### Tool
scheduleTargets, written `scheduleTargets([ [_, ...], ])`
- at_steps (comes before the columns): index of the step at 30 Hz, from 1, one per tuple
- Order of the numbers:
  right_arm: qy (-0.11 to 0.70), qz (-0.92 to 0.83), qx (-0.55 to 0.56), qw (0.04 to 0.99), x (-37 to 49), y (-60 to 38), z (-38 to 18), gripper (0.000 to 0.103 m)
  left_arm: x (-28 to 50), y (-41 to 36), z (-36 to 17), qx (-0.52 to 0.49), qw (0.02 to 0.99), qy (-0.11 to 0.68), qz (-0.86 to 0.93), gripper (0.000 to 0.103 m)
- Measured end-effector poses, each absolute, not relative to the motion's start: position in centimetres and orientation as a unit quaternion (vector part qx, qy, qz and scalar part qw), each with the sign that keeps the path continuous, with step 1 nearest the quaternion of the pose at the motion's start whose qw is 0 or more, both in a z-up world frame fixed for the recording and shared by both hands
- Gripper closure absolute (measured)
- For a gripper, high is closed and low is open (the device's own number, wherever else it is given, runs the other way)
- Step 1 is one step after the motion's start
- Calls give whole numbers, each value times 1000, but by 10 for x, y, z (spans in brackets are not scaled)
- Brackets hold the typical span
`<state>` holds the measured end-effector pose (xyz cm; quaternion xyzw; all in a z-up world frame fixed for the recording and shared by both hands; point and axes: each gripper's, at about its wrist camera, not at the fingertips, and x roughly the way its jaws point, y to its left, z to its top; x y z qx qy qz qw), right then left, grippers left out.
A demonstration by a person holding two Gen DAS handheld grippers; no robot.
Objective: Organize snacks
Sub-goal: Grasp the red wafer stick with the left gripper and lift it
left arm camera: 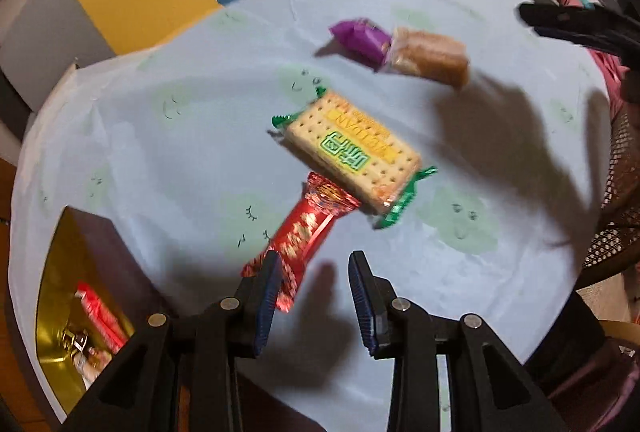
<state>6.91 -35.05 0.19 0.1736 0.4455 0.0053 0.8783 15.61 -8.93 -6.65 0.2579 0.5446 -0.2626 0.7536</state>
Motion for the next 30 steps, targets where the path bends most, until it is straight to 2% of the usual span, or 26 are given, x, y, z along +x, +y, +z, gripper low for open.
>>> scheduleTargets([
  [15, 446, 8, 175, 878, 69, -350, 2, 22, 184, -91, -88, 254, 758, 555, -230, 66],
  [22, 449, 4, 168, 877, 70, -349, 0, 22, 166, -85, -86, 189, 784, 551, -215, 84],
  [30, 481, 29, 147, 864, 72, -335, -12, 22, 88, -81, -86, 137, 814, 523, -213, 85],
])
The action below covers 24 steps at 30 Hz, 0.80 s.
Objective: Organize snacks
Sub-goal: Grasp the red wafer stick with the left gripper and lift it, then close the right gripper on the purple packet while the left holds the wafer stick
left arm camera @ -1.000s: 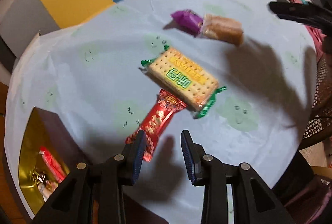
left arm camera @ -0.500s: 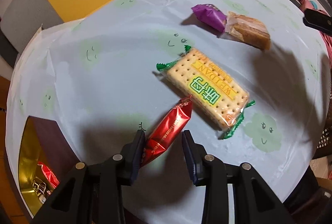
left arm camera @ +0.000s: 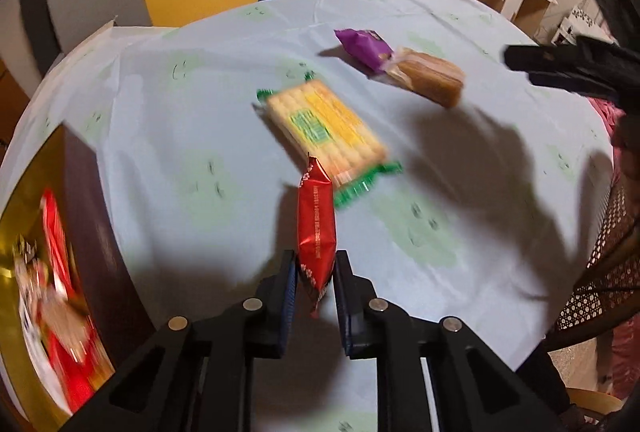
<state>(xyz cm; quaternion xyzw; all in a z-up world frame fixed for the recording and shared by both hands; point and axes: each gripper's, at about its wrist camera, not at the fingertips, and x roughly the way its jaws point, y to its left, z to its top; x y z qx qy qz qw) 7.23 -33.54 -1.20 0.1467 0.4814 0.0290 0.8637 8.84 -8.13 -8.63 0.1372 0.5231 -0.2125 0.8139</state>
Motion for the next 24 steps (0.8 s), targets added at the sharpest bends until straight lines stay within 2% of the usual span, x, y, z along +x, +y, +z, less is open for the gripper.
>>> scheduleTargets([
  [5, 512, 63, 119, 848, 73, -313, -24, 23, 56, -74, -90, 106, 831, 504, -209, 86],
  [11, 532, 94, 84, 837, 76, -278, -32, 28, 51, -59, -91, 69, 839, 492, -223, 86],
  [14, 522, 81, 80, 845, 88, -273, -29, 38, 48, -57, -90, 69, 842, 485, -227, 86],
  [24, 500, 58, 43, 863, 168, -262, -33, 38, 41, -47, -91, 52, 848, 473, -235, 86],
])
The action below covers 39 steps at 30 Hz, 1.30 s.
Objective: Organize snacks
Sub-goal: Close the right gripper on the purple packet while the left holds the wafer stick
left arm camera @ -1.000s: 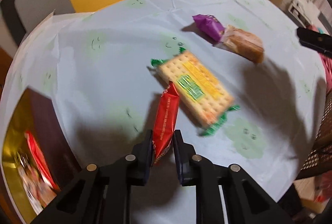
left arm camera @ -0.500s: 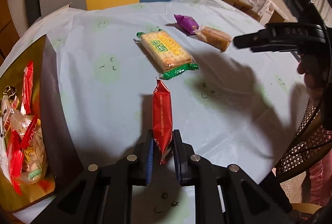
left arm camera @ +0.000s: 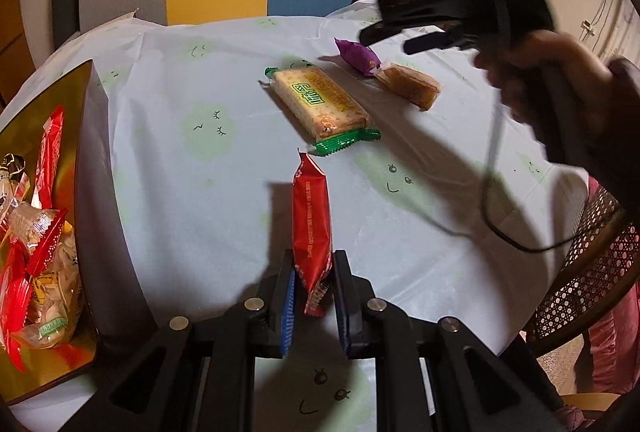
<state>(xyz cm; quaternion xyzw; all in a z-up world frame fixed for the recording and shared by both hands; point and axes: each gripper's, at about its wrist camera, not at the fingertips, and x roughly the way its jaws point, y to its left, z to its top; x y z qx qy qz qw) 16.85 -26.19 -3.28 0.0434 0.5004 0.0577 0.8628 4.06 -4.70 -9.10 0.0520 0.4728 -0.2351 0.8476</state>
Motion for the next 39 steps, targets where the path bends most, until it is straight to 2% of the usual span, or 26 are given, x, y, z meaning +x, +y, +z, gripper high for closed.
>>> scheduleTargets([
  [7, 527, 47, 20, 849, 211, -258, -59, 39, 41, -45, -92, 44, 847, 473, -238, 86],
  [8, 527, 51, 18, 848, 213, -258, -61, 45, 41, -45, -92, 43, 847, 473, -237, 86],
  [9, 529, 53, 13, 847, 216, -256, -63, 65, 41, -45, -92, 43, 848, 473, -237, 86],
  [16, 479, 110, 18, 871, 181, -256, -18, 66, 40, -45, -92, 42, 849, 471, -234, 86],
  [19, 487, 131, 33, 863, 157, -268, -4, 66, 39, -45, -93, 40, 851, 470, -232, 86],
  [23, 527, 140, 21, 838, 126, -274, -18, 65, 38, -45, -93, 40, 852, 470, -228, 86],
  [28, 578, 122, -24, 806, 90, -262, -61, 65, 38, -50, -92, 52, 851, 472, -225, 86],
  [34, 556, 110, -69, 821, 76, -245, -63, 65, 39, -48, -80, 33, 850, 471, -231, 87],
  [39, 553, 109, -83, 822, 66, -239, -66, 65, 31, -30, -39, 7, 872, 428, -237, 87],
])
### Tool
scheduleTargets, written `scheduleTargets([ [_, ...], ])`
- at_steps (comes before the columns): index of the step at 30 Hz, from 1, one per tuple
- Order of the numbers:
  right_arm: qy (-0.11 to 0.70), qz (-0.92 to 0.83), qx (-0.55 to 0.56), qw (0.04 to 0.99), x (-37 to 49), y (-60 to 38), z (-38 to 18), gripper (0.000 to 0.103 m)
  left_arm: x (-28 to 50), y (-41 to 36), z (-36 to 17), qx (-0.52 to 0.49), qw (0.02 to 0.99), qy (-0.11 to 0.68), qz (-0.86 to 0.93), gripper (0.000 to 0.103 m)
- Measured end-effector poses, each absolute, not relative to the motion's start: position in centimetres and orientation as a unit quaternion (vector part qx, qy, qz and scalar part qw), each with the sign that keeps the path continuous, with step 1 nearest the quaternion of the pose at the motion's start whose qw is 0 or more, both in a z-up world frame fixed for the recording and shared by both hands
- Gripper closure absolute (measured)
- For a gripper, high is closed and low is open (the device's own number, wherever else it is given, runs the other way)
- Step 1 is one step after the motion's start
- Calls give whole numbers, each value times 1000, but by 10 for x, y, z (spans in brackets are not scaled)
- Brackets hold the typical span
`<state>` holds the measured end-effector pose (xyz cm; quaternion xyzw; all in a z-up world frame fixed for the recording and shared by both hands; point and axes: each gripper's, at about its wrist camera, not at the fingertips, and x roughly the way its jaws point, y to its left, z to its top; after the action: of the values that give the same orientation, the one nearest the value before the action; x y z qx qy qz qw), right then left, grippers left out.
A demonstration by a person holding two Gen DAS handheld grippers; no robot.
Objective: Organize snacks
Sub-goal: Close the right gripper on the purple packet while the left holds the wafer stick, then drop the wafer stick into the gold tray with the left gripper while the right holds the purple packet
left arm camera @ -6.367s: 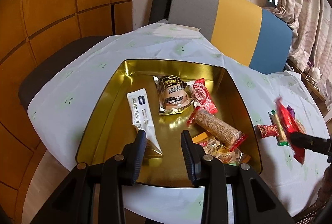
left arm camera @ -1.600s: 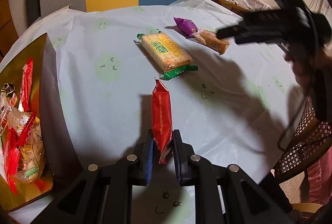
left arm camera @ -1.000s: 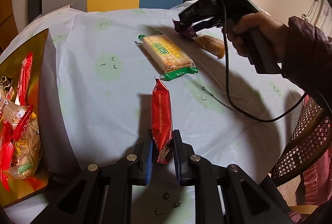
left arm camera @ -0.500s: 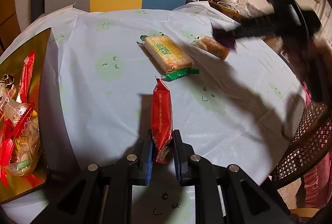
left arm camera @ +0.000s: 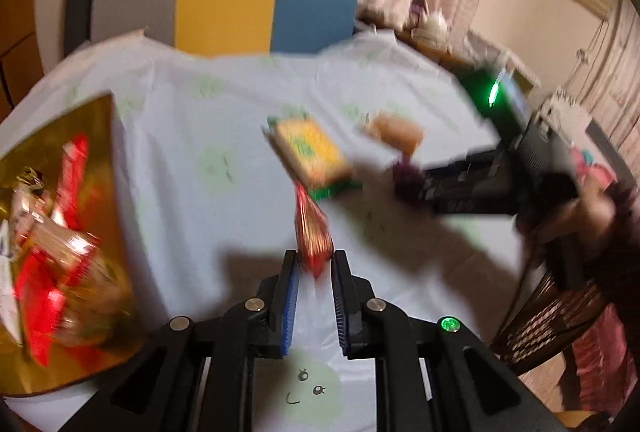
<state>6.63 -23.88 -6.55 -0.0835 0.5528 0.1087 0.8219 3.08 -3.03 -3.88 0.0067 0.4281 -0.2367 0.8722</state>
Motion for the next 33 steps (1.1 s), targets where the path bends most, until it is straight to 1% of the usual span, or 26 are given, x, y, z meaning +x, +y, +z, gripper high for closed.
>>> scheduleTargets([
  [3, 552, 109, -83, 823, 62, -234, -66, 65, 36, 0, -11, -35, 889, 404, -213, 87],
  [5, 551, 109, -86, 823, 61, -234, -66, 65, 43, 20, -3, -55, 894, 399, -197, 87],
  [9, 551, 112, -87, 822, 63, -235, -67, 65, 55, 49, -2, -68, 894, 410, -164, 88],
  [12, 552, 112, -85, 822, 65, -237, -67, 65, 52, 49, -4, -72, 886, 420, -181, 88],
  [13, 552, 112, -84, 822, 64, -237, -67, 65, 50, 43, -5, -65, 883, 421, -196, 88],
  [14, 552, 112, -84, 822, 64, -237, -67, 65, 47, 35, -6, -51, 878, 426, -213, 83],
  [17, 553, 113, -83, 821, 64, -236, -67, 64, 39, 2, -16, 7, 848, 460, -264, 76],
  [20, 555, 114, -80, 820, 65, -236, -68, 64, 30, -28, -32, 64, 825, 483, -286, 73],
  [25, 555, 113, -85, 820, 63, -234, -68, 64, 31, -54, -63, 101, 795, 524, -287, 72],
  [33, 553, 112, -91, 820, 63, -231, -68, 63, 37, -60, -68, 125, 816, 504, -253, 72],
])
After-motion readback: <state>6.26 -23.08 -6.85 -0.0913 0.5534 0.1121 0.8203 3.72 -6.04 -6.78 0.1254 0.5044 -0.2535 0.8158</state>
